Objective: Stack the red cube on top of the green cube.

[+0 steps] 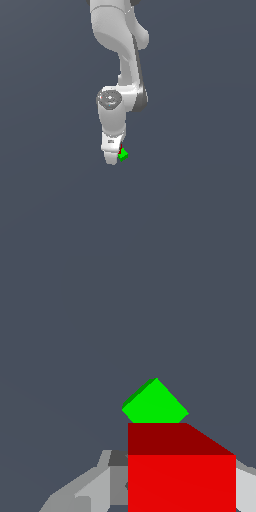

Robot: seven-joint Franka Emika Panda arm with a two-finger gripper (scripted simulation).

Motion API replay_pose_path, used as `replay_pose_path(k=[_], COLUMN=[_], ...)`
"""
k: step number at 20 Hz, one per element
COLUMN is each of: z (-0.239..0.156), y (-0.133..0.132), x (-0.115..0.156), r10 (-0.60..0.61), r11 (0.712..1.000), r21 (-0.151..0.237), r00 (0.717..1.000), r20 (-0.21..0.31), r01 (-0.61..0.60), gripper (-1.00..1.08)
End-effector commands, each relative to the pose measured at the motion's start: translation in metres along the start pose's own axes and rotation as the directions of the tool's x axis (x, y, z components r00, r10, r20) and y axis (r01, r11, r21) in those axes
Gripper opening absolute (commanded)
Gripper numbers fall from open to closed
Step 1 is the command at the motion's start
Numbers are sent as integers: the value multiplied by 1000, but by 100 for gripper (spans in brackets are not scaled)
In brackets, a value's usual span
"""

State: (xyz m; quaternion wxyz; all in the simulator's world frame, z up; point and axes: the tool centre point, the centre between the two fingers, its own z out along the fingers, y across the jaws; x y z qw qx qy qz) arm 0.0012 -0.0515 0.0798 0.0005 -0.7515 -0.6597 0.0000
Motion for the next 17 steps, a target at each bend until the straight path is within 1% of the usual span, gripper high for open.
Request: replay_pose_path(k=[1, 4, 7, 8, 17], z=[9, 16, 18, 18, 18], y=[1, 2, 3, 3, 3], x=[13, 21, 24, 24, 24], r10=[1, 1, 1, 1, 1], r11=[1000, 1000, 1000, 1000, 1000], r21=[-1, -1, -1, -1, -1], r00=[1000, 1000, 1000, 1000, 1000], r20=[0, 1, 1, 1, 1], r01=[-1, -1, -1, -1, -1], gripper=[-100, -100, -100, 100, 100])
